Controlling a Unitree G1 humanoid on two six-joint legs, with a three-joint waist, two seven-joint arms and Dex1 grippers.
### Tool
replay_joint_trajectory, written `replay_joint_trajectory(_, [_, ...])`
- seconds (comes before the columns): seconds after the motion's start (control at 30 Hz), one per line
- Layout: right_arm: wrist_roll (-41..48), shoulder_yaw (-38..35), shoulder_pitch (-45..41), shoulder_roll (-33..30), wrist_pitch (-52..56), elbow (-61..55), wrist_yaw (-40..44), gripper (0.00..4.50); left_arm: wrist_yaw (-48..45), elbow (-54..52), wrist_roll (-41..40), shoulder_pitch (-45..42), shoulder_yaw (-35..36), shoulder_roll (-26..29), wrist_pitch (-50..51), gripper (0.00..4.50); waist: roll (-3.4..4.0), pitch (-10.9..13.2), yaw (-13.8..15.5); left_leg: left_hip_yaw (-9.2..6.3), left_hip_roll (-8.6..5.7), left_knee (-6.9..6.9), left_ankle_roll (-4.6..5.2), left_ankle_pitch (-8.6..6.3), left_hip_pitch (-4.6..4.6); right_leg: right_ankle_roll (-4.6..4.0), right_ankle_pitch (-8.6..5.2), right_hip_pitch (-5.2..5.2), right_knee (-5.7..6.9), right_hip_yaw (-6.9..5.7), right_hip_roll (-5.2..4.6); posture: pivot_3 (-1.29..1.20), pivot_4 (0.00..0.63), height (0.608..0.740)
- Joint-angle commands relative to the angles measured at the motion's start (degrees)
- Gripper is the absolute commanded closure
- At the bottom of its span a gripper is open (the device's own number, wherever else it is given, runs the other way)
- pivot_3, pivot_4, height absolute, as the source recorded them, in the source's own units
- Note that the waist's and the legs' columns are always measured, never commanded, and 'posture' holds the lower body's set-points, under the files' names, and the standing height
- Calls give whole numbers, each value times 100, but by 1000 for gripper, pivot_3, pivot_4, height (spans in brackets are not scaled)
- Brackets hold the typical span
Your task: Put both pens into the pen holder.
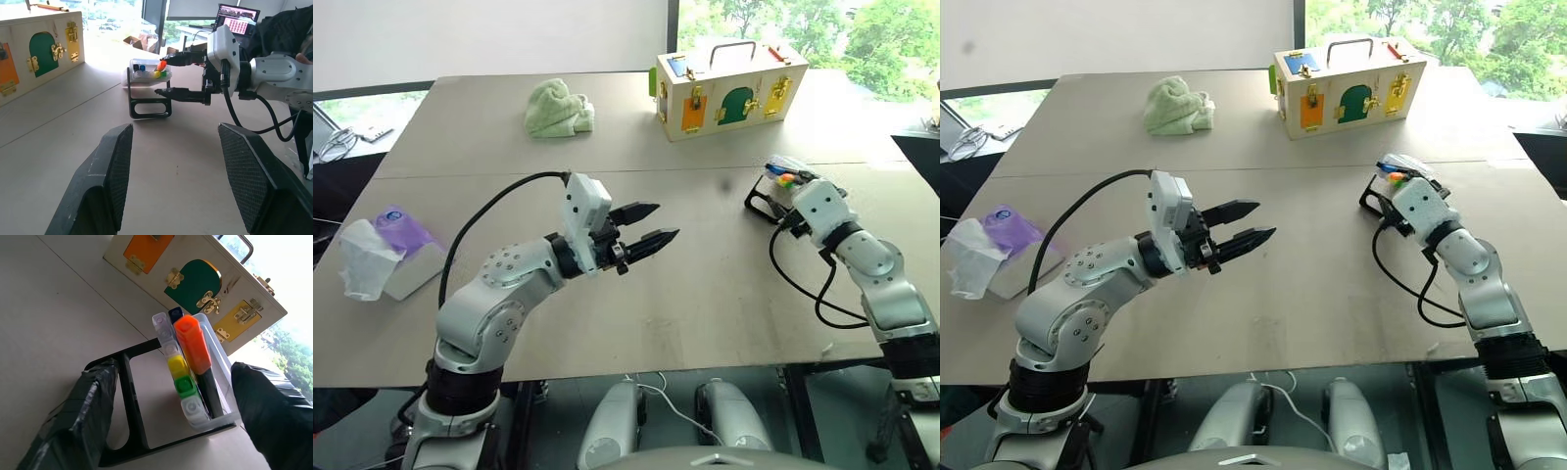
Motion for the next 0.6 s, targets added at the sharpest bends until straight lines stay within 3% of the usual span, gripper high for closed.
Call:
replay_joint_trajectory(0.03, [190,-430,-86,53,2,-311,-66,87,19,-249,-153,-39,142,20,-45,1626,0,0,5,0,1,0,1,-1,0,0,0,0,0,0,0,0,150,740])
replay_joint_trajectory(0.17, [1414,-739,319,53,832,-1374,783,87,6,-290,-273,65,247,51,-53,1626,0,0,11,0,2,0,11,-7,0,0,0,1,2,2,0,0,150,740])
replay_joint_trajectory(0.3, [2346,-907,1239,-448,1723,-2583,1711,0,114,-395,-242,317,324,162,2,140,0,0,21,-8,5,-2,14,-9,-1,0,-1,5,-3,5,-2,0,150,740])
replay_joint_trajectory(0.6, [2582,-1206,2678,-750,2188,-3173,2015,0,318,-586,-225,1653,1120,571,34,55,-1,0,4,25,18,-4,19,-13,34,-2,-4,21,-2,21,-5,0,150,740])
